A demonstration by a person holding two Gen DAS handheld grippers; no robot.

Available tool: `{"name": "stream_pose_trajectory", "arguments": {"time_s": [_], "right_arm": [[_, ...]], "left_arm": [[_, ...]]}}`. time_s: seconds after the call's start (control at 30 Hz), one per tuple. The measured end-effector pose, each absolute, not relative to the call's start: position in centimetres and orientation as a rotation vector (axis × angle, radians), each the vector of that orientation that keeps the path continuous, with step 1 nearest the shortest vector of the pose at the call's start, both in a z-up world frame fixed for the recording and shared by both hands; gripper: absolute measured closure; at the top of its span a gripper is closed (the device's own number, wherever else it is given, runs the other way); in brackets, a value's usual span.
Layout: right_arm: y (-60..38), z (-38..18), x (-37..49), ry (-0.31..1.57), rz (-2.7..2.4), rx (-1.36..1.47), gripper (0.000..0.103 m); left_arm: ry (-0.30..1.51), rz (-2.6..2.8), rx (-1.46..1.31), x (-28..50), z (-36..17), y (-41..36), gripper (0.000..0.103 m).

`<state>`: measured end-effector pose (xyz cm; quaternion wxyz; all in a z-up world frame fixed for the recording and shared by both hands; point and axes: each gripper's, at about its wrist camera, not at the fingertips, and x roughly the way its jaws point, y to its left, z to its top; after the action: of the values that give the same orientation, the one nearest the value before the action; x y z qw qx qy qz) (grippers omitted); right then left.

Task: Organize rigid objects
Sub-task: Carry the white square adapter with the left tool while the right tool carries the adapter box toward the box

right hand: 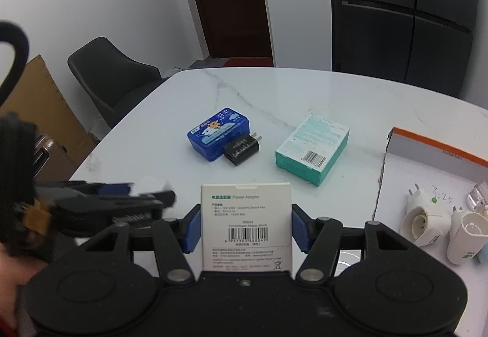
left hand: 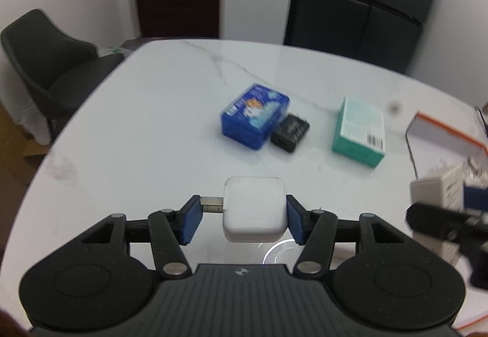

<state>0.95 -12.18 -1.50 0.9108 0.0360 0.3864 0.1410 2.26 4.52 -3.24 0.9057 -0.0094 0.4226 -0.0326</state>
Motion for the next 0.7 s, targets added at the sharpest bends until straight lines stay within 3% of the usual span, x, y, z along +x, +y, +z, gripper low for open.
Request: {"name": "stream_pose_trajectory", "arguments": {"time_s": [0.33,0.7], "right_arm": [[-12.9,1.2,-1.1,0.764,0.272,0.066,0.032],[-15.0,2.2,-3.6,0.745,0.249,0.079,0.032]], "left_arm": [[0.847,-0.027,-0.027,-1.5,1.3,3.1,0.045],[0.819,-0.064,-0.044,-3.2,2.7,0.9,0.045]]}}
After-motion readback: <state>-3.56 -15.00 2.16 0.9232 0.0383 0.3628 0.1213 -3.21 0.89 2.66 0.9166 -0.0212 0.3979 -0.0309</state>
